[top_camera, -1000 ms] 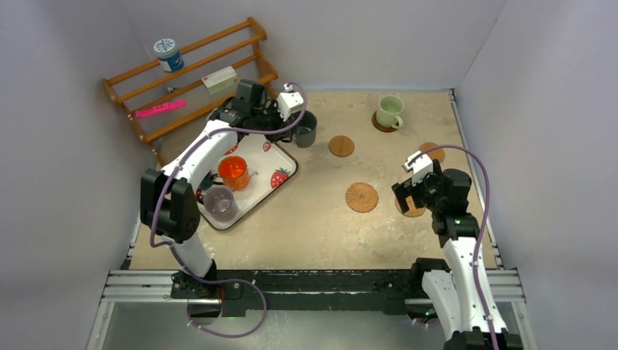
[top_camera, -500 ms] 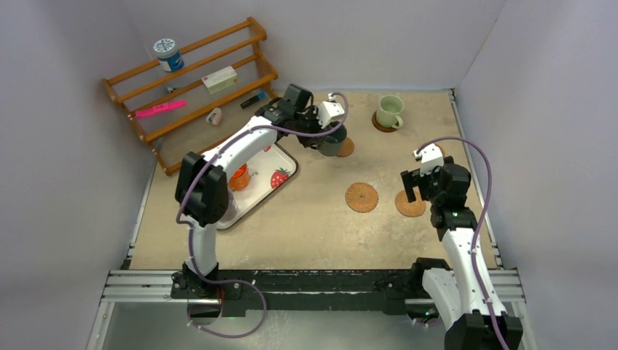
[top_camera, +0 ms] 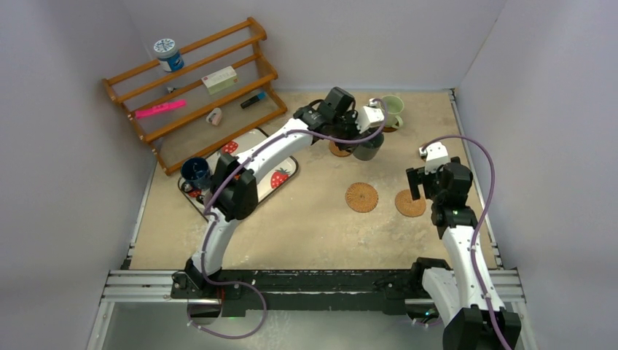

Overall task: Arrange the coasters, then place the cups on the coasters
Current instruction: Place the cup at the center of the board, then pick up the cup at the center of the board.

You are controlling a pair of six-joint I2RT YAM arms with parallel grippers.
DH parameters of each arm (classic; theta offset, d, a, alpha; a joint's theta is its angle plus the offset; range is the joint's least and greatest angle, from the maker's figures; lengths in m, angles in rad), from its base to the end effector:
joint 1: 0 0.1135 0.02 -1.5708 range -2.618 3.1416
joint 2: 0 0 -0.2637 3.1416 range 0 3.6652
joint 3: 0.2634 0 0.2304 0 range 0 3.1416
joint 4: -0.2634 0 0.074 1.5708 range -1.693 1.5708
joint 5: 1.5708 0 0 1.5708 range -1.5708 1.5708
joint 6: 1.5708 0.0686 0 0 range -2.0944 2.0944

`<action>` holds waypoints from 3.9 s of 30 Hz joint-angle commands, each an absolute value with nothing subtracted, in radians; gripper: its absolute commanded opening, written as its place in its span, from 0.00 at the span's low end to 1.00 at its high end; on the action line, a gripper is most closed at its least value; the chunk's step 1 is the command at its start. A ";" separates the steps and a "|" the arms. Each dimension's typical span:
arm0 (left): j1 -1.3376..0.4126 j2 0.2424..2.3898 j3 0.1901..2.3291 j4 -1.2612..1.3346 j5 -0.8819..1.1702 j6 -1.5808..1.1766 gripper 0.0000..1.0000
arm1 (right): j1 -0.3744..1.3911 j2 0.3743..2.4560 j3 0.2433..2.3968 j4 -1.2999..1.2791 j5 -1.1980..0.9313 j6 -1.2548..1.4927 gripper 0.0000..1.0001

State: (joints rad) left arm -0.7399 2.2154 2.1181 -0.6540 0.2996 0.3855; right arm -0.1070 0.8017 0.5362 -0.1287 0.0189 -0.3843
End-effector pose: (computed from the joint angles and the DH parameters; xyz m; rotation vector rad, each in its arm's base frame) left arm 0.3613 -0.3572 0.2671 1.3745 1.8925 -0.5255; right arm 0.1974 -0.0225 0.2477 -0.2613 1.9632 -0.3394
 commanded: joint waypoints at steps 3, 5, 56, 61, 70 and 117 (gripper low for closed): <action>-0.769 2.275 2.267 -0.584 0.296 0.309 0.00 | -0.120 0.780 0.532 -0.094 0.061 -0.371 0.99; -0.774 2.296 2.282 -0.571 0.298 0.294 0.00 | -0.121 0.776 0.531 -0.094 0.060 -0.372 0.99; -0.822 2.474 2.378 -0.574 0.376 0.016 0.70 | -0.128 0.742 0.531 -0.104 0.044 -0.373 0.99; -0.835 2.474 2.378 -0.576 0.442 0.021 0.71 | -0.132 0.742 0.530 -0.103 0.051 -0.373 0.99; -0.871 2.478 2.392 -0.605 0.510 0.041 0.71 | -0.137 0.746 0.530 -0.101 0.057 -0.373 0.99; -0.109 1.419 1.000 -0.087 0.297 0.210 1.00 | 0.142 1.245 0.752 0.158 -0.002 -0.292 0.99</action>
State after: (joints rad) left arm -0.1638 1.4761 1.0870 -0.1871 0.2798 0.1860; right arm 0.1268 1.2232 0.7158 0.0624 -0.0425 -0.3325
